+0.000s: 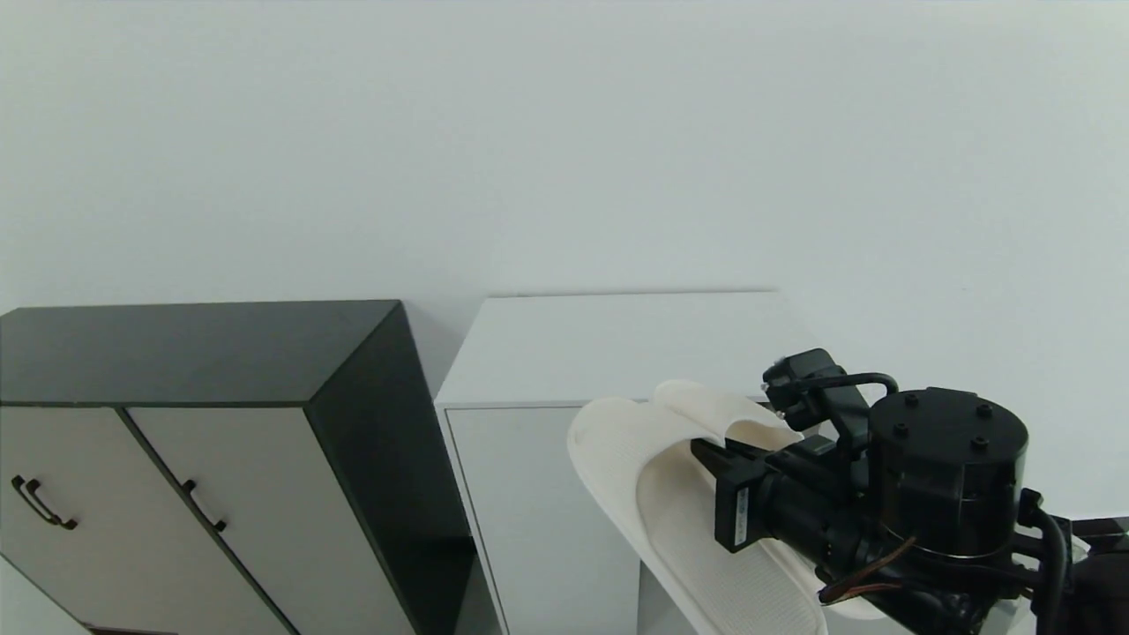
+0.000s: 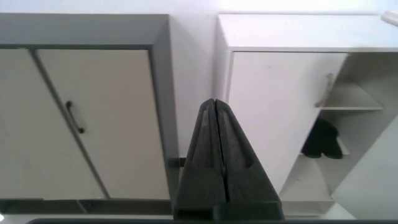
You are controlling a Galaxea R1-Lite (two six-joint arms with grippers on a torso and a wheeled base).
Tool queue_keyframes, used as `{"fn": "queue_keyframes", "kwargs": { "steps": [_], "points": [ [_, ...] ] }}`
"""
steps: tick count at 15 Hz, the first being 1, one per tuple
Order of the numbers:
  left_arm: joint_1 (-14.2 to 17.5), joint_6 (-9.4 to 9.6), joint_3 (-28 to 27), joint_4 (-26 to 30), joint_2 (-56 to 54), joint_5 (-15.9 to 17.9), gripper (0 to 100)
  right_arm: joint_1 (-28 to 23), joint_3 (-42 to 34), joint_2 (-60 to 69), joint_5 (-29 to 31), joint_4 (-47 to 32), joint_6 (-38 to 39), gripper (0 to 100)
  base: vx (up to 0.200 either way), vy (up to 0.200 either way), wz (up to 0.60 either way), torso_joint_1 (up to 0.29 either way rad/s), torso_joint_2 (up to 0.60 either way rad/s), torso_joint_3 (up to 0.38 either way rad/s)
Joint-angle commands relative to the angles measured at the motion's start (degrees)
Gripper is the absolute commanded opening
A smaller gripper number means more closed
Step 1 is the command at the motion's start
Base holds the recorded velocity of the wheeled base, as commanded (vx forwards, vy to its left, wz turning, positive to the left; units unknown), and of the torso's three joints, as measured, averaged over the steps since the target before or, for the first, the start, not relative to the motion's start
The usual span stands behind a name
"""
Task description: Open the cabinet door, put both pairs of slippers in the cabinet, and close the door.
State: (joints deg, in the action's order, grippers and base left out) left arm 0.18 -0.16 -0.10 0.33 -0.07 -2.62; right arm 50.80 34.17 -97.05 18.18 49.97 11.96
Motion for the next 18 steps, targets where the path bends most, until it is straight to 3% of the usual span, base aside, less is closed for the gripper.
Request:
{"fn": "queue_keyframes", "kwargs": {
  "steps": [1,4,18],
  "points": [
    [-0.01,-0.02,0.01,0.02,0.07,-0.02,0,0.0,0.02,-0.07,0.02,-0.05,-0.01,0,0.0,-0.2,0.0,0.002,0.0,0.002],
    [-0.01,-0.02,0.01,0.02,0.07,-0.02,0,0.0,-0.51,-0.16,0.02,-0.05,-0.09,0,0.0,-0.2,0.0,0.001,0.0,0.001],
    [-0.01,-0.11,0.01,0.02,0.07,-0.02,0,-0.09,-4.9,-1.39,-0.6,6.46,-3.61,0,0.0,0.0,0.0,0.0,0.0,0.0]
  ]
}}
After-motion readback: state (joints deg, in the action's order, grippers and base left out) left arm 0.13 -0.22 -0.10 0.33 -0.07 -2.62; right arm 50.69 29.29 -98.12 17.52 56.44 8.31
